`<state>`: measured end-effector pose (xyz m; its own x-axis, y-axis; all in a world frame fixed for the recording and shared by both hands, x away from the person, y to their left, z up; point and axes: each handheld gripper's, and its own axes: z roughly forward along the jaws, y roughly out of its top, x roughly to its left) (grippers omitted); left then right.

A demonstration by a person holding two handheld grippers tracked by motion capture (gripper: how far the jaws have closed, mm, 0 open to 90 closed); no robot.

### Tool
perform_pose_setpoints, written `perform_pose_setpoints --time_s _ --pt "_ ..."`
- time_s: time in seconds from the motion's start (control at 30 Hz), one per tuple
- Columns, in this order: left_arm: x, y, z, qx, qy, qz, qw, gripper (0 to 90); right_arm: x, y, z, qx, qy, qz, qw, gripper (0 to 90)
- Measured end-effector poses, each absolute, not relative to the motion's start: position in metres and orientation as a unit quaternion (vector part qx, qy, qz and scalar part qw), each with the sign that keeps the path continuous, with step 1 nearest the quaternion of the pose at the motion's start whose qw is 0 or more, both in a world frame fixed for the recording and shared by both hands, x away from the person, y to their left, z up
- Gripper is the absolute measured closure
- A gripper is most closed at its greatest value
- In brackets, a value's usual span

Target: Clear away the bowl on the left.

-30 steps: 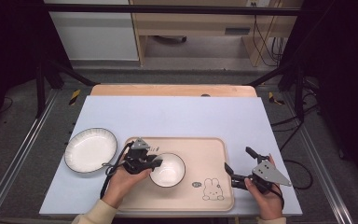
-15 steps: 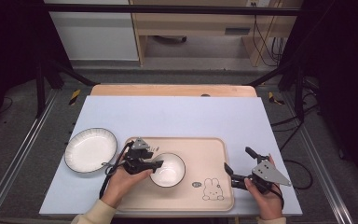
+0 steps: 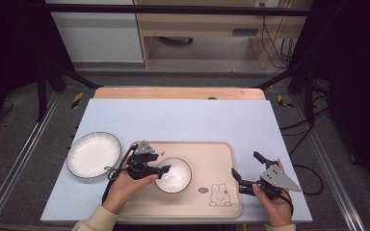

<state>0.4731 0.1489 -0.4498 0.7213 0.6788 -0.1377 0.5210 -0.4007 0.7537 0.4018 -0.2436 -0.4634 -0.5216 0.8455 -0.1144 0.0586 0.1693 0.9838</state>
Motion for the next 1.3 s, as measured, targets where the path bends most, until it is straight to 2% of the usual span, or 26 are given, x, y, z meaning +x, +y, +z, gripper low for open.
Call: perform_pose_setpoints --time_s 0.3,0.33,0.57,0.93,1.3 --pt "0.473 0.15 -0.445 0.824 0.331 0.108 0.448 21.8 0.402 -0.243 -0.463 0.335 0.676 0.552 0.357 6.3" --pt "0.473 0.15 -0.444 0.821 0.325 0.105 0.458 18.2 0.402 -0.243 -0.463 0.335 0.675 0.552 0.357 6.3" --pt "0.471 0.156 -0.435 0.803 0.308 0.125 0.495 14.0 0.402 -0.243 -0.463 0.334 0.675 0.553 0.357 6.3" --pt "0.466 0.173 -0.422 0.793 0.281 0.149 0.519 13.0 0.401 -0.243 -0.463 0.335 0.674 0.554 0.356 6.2" --pt "0.461 0.194 -0.413 0.779 0.282 0.168 0.534 13.1 0.401 -0.243 -0.463 0.335 0.674 0.554 0.356 6.2"
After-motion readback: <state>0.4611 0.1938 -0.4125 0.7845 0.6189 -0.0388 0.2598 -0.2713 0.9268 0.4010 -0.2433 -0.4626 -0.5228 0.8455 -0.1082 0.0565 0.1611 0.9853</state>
